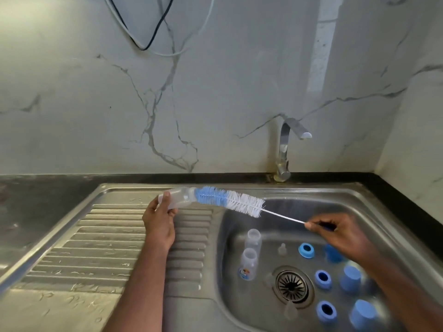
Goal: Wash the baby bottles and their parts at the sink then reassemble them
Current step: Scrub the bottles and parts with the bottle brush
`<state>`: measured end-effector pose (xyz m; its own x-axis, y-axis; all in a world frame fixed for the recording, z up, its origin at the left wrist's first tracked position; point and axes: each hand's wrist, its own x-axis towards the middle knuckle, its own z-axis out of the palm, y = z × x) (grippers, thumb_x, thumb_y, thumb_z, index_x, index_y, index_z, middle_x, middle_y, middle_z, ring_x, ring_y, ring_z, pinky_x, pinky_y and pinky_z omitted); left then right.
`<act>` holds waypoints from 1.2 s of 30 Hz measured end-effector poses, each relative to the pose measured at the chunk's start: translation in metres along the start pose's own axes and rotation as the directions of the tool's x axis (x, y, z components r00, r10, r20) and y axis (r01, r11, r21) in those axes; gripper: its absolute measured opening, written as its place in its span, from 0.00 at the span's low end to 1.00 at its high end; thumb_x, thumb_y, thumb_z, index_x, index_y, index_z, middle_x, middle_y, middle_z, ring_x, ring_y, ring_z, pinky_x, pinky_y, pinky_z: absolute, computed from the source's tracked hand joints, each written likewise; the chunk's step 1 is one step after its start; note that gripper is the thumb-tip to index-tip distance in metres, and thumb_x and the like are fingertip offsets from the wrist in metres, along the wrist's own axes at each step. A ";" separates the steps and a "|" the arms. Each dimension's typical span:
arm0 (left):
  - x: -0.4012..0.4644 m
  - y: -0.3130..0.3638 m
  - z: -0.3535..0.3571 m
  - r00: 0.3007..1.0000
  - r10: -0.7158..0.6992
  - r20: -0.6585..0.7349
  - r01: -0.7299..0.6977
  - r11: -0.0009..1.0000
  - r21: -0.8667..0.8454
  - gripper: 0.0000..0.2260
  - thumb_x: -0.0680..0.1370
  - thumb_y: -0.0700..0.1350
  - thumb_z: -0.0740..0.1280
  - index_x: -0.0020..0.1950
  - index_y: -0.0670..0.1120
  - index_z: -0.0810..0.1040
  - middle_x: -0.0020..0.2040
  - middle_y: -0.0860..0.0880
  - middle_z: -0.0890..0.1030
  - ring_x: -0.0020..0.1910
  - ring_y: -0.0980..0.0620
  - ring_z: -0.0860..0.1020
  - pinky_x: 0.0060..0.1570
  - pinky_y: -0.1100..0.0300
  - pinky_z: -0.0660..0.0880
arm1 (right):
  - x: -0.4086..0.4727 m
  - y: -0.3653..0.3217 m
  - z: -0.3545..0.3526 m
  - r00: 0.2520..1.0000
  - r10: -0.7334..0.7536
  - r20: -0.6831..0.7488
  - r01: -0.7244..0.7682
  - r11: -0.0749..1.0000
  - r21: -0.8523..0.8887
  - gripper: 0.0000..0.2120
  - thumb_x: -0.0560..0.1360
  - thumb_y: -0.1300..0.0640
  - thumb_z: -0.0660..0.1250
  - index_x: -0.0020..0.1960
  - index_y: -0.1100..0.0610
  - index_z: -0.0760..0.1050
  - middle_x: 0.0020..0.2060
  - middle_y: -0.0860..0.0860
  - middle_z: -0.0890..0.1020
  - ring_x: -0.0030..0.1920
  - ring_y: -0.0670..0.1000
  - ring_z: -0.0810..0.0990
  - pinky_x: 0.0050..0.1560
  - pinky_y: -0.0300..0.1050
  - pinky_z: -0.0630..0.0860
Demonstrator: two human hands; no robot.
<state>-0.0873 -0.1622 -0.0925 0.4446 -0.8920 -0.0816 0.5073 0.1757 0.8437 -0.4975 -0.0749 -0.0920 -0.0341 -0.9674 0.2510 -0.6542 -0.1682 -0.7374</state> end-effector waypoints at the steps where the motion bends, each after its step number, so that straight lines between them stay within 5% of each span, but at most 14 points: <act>1: -0.002 0.000 0.000 1.000 -0.001 0.013 0.001 1.000 0.003 0.17 0.76 0.46 0.73 0.62 0.41 0.78 0.57 0.44 0.80 0.57 0.48 0.80 0.59 0.53 0.78 | -0.002 -0.001 0.000 1.000 -0.010 0.012 0.011 1.000 -0.004 0.11 0.69 0.39 0.73 0.45 0.43 0.85 0.40 0.39 0.86 0.42 0.40 0.85 0.51 0.52 0.82; 5: -0.010 0.003 0.003 0.992 0.016 0.123 -0.020 0.999 0.026 0.17 0.69 0.51 0.75 0.53 0.44 0.81 0.53 0.43 0.82 0.56 0.45 0.80 0.55 0.54 0.78 | -0.006 -0.002 -0.005 0.997 -0.052 0.060 0.053 0.999 -0.013 0.31 0.59 0.17 0.63 0.44 0.40 0.85 0.40 0.38 0.86 0.42 0.40 0.85 0.47 0.45 0.81; 9: -0.025 -0.005 0.013 0.935 0.035 0.354 -0.077 0.991 0.107 0.18 0.73 0.46 0.73 0.60 0.40 0.80 0.56 0.40 0.82 0.57 0.44 0.82 0.51 0.55 0.81 | -0.007 -0.007 0.001 0.990 -0.097 0.101 0.101 0.994 -0.038 0.10 0.67 0.39 0.77 0.45 0.39 0.83 0.39 0.43 0.86 0.40 0.46 0.85 0.46 0.55 0.83; 11: -0.032 -0.010 0.018 0.915 0.026 0.402 -0.071 0.993 0.098 0.17 0.76 0.41 0.70 0.64 0.41 0.78 0.56 0.42 0.82 0.56 0.46 0.82 0.48 0.55 0.81 | -0.008 -0.008 0.005 0.994 -0.094 0.049 0.097 0.994 -0.042 0.11 0.68 0.49 0.80 0.45 0.39 0.80 0.39 0.42 0.84 0.40 0.45 0.84 0.45 0.54 0.83; 14: -0.030 -0.011 0.019 0.938 -0.002 0.346 -0.026 0.997 0.076 0.19 0.78 0.36 0.69 0.70 0.43 0.75 0.61 0.41 0.79 0.59 0.44 0.80 0.48 0.52 0.82 | -0.007 -0.012 0.005 0.981 -0.151 -0.121 0.120 0.967 -0.227 0.07 0.71 0.46 0.77 0.42 0.41 0.78 0.32 0.40 0.80 0.33 0.44 0.79 0.34 0.45 0.76; 17: -0.029 -0.011 0.023 0.956 0.024 0.293 -0.038 0.998 0.043 0.20 0.78 0.34 0.69 0.70 0.44 0.76 0.64 0.42 0.78 0.61 0.44 0.80 0.47 0.54 0.82 | -0.002 -0.022 0.001 0.849 -0.399 -0.346 0.151 0.811 -0.565 0.09 0.77 0.42 0.70 0.45 0.46 0.84 0.33 0.41 0.82 0.33 0.45 0.80 0.39 0.44 0.72; 19: -0.034 -0.008 0.026 0.948 0.068 0.312 -0.092 0.994 0.063 0.20 0.79 0.34 0.68 0.70 0.43 0.76 0.60 0.46 0.79 0.58 0.48 0.81 0.45 0.56 0.82 | 0.001 -0.029 -0.002 0.769 -0.521 -0.369 0.188 0.738 -0.649 0.13 0.78 0.42 0.65 0.47 0.48 0.84 0.39 0.45 0.85 0.39 0.52 0.83 0.48 0.51 0.71; 21: -0.035 -0.004 0.027 0.929 0.080 0.360 -0.116 0.990 0.080 0.19 0.79 0.33 0.67 0.70 0.42 0.76 0.58 0.48 0.80 0.56 0.49 0.82 0.45 0.56 0.82 | 0.005 -0.025 -0.003 0.816 -0.521 -0.250 0.219 0.679 -0.700 0.18 0.81 0.39 0.59 0.46 0.47 0.83 0.37 0.44 0.84 0.38 0.51 0.81 0.46 0.50 0.72; 23: -0.032 -0.001 0.022 0.908 0.050 0.417 -0.090 0.993 0.077 0.19 0.79 0.33 0.66 0.70 0.41 0.75 0.58 0.46 0.81 0.58 0.46 0.81 0.47 0.52 0.82 | 0.005 -0.016 -0.005 0.964 -0.265 0.014 0.222 0.776 -0.590 0.27 0.79 0.30 0.51 0.42 0.45 0.80 0.30 0.43 0.79 0.32 0.46 0.77 0.38 0.47 0.73; 24: -0.030 -0.002 0.020 0.898 0.023 0.440 -0.058 0.996 0.064 0.19 0.79 0.33 0.66 0.69 0.41 0.75 0.58 0.45 0.81 0.59 0.43 0.80 0.48 0.50 0.82 | 0.002 -0.012 -0.003 0.980 -0.116 0.164 0.176 0.891 -0.419 0.28 0.76 0.26 0.52 0.40 0.45 0.80 0.28 0.45 0.78 0.31 0.45 0.75 0.36 0.47 0.73; 26: -0.029 -0.002 0.018 0.888 -0.017 0.460 0.023 1.000 -0.008 0.22 0.75 0.37 0.72 0.69 0.41 0.75 0.59 0.43 0.81 0.61 0.39 0.79 0.48 0.49 0.83 | -0.001 -0.006 0.006 0.951 -0.071 0.301 0.090 0.995 -0.051 0.20 0.74 0.30 0.65 0.39 0.46 0.79 0.31 0.51 0.80 0.31 0.44 0.76 0.37 0.49 0.76; 29: -0.034 0.000 0.027 0.927 -0.056 0.370 0.096 0.991 -0.090 0.42 0.58 0.52 0.85 0.69 0.44 0.75 0.62 0.41 0.78 0.60 0.39 0.79 0.47 0.48 0.83 | -0.003 -0.006 0.015 0.988 -0.129 0.086 0.128 0.992 0.008 0.08 0.71 0.51 0.79 0.40 0.44 0.79 0.32 0.49 0.82 0.32 0.44 0.80 0.36 0.44 0.78; 34: -0.036 -0.008 0.033 0.977 -0.099 0.191 0.121 0.987 -0.106 0.20 0.69 0.47 0.79 0.59 0.50 0.78 0.65 0.44 0.77 0.66 0.37 0.76 0.38 0.54 0.82 | 0.002 -0.022 0.011 0.900 -0.415 -0.133 0.331 0.849 -0.411 0.07 0.74 0.39 0.68 0.42 0.40 0.80 0.31 0.41 0.79 0.31 0.42 0.76 0.33 0.37 0.73; 36: -0.029 -0.007 0.029 0.947 -0.048 0.318 0.111 0.977 -0.183 0.27 0.63 0.48 0.83 0.58 0.51 0.79 0.64 0.44 0.77 0.64 0.39 0.78 0.44 0.51 0.82 | 0.002 -0.027 0.014 0.962 -0.273 0.009 0.271 0.947 -0.171 0.11 0.75 0.39 0.67 0.37 0.42 0.79 0.26 0.43 0.74 0.27 0.43 0.71 0.31 0.41 0.69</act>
<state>-0.1250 -0.1494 -0.0807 0.1617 -0.9855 0.0516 0.6798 0.1492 0.7181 -0.4695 -0.0748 -0.0800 0.1523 -0.8862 0.4375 -0.7585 -0.3886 -0.5231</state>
